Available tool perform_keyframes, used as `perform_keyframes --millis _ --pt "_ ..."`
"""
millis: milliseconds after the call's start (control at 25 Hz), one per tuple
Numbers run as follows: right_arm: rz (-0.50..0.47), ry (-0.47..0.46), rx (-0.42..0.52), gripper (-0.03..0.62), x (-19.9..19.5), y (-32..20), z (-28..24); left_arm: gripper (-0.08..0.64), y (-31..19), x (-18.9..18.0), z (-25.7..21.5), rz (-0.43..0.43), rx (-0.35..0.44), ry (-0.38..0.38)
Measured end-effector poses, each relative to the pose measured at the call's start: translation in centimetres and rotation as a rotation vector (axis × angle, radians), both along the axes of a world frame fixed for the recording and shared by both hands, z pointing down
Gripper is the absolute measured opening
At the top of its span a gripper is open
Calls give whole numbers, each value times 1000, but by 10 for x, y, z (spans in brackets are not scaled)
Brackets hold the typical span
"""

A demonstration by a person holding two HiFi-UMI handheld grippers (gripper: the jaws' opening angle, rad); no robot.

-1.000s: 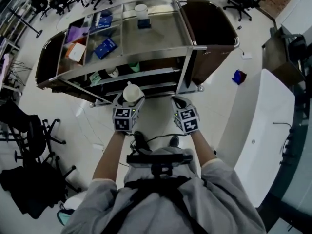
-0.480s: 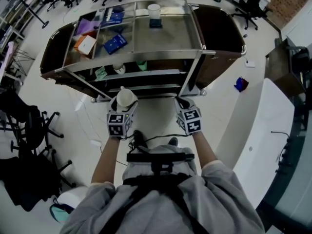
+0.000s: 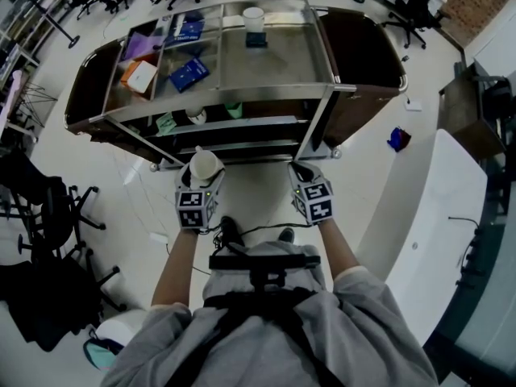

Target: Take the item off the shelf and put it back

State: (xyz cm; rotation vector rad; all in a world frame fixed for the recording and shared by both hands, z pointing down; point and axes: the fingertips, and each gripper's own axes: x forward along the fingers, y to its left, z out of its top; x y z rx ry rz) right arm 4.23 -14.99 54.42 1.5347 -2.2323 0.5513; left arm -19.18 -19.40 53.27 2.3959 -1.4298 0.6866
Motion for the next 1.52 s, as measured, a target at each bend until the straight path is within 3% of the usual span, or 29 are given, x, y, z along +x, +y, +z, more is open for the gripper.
perform_keyframes --millis 520,1160,1520 --pt "25 -11 2 9 2 -10 -3 419 -13 33 13 88 -27 -2" --pt "82 -68 10 9 0 -34 13 419 -94 157 57 342 -8 -30" --pt "86 -78 5 9 8 -59 40 419 -149 214 97 394 36 -39"
